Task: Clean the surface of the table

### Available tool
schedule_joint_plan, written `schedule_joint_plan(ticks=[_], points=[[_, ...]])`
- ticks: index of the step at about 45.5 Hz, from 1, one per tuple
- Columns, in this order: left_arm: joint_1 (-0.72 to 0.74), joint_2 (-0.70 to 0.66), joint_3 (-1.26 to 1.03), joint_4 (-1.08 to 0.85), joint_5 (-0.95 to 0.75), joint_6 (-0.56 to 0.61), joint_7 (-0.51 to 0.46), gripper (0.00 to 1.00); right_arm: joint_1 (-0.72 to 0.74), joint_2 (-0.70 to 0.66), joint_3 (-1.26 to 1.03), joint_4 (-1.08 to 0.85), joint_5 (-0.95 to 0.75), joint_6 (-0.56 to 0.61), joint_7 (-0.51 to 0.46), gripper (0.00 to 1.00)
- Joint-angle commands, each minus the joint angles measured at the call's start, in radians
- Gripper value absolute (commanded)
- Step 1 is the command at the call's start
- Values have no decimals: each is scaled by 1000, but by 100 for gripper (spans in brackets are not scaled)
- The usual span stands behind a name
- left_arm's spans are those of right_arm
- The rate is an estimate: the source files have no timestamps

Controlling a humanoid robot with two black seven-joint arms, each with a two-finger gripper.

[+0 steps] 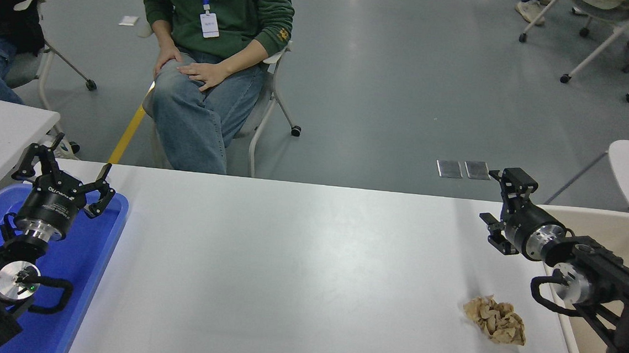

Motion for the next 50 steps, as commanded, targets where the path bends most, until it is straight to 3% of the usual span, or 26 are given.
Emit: schedule_joint_plan(ticks=[1,20,33,50], points=[[0,0,0,0,0,0,0,100,64,-159,-191,146,-154,1,-5,100],[0,0,0,0,0,0,0,100,121,-268,-409,204,-717,6,-5,100],[0,0,0,0,0,0,0,100,152,-257,-527,227,-935,4,0,100],[0,0,0,0,0,0,0,100,144,-217,-637,212,-1050,0,4,100]])
